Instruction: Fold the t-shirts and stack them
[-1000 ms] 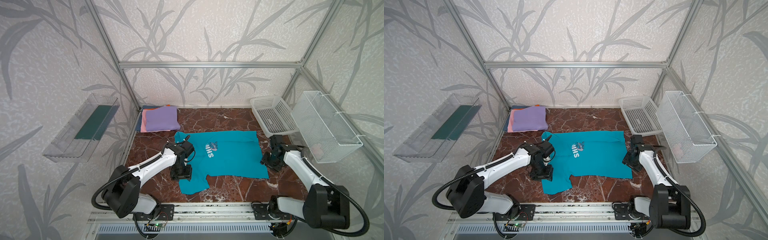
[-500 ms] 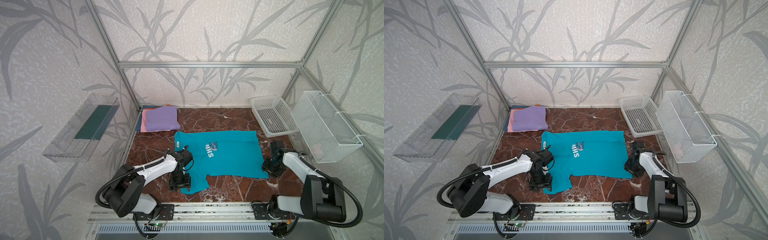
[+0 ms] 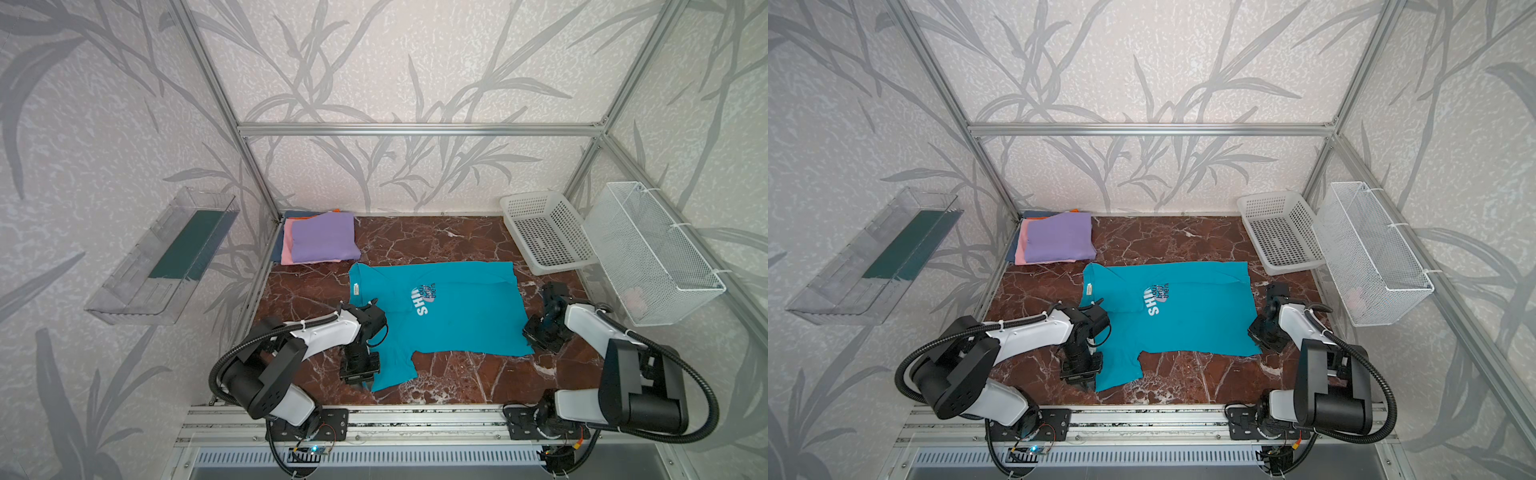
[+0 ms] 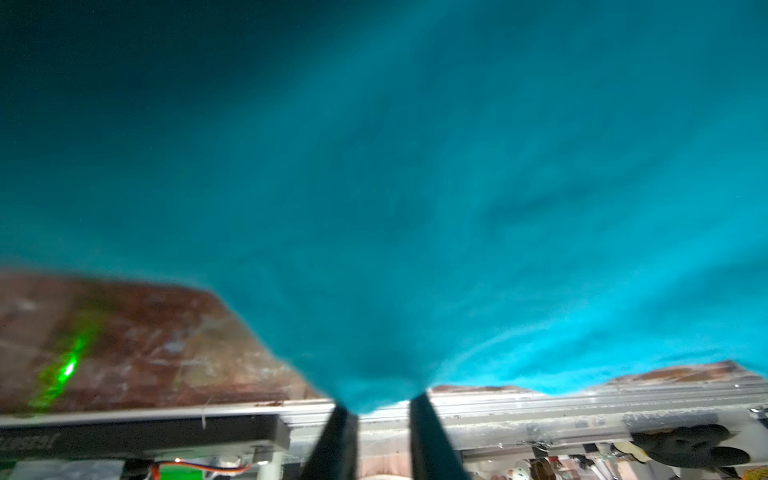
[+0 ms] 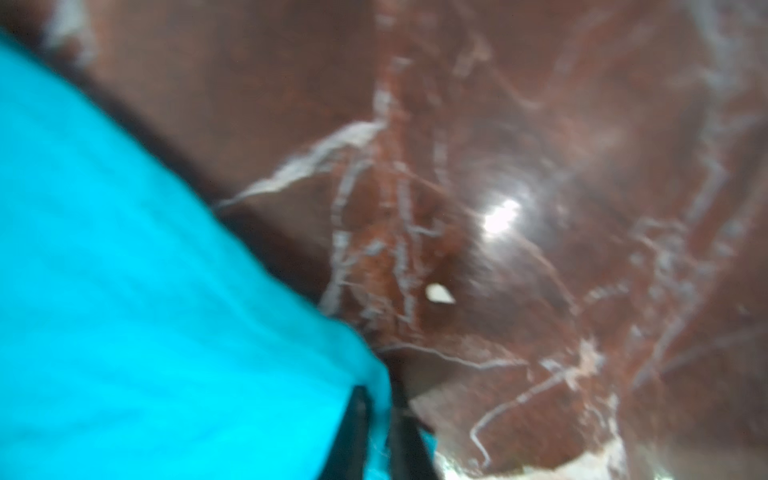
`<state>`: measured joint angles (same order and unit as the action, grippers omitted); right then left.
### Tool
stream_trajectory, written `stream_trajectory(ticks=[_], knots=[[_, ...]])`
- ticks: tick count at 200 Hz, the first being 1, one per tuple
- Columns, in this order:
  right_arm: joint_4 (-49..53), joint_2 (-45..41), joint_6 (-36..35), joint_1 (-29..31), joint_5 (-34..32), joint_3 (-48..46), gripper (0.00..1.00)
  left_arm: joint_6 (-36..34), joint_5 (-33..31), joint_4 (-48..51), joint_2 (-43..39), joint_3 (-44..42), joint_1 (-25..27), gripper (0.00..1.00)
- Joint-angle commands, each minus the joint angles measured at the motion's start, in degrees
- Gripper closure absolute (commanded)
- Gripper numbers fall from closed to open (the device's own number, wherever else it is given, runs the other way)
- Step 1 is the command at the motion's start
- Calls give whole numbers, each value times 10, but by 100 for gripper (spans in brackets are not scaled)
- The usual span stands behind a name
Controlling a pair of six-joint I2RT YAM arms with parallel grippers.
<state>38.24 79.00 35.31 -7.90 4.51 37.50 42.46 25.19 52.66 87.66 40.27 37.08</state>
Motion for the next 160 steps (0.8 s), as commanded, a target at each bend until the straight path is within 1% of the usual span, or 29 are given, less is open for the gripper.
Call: stream_trajectory(ticks=[1,16,35,53,78,101,134,145,160], knots=[[-14,15,-6,-1,13,-10,100,4,-26,-30,18,6,4,99],[-8,7,-10,-1,16,-5,100,3,-34,-11,7,26,2,100],[-3,-6,-11,-1,26,4,100,0,-47,19,-9,73,-1,100],[-3,-12,-15,-1,47,17,100,-13,-45,46,-10,137,-11,100],[-1,-1,-17,-1,66,45,100,-44,-49,76,16,231,-33,100],[-7,14,-16,0,71,70,100,-69,-50,84,46,288,-64,100],[-23,51,-10,-1,90,110,100,-96,-41,80,85,341,-134,100],[-27,65,-9,-1,87,125,100,-102,-48,80,99,365,-151,100],[-36,83,-3,-1,82,143,100,-108,-65,76,115,396,-162,100]])
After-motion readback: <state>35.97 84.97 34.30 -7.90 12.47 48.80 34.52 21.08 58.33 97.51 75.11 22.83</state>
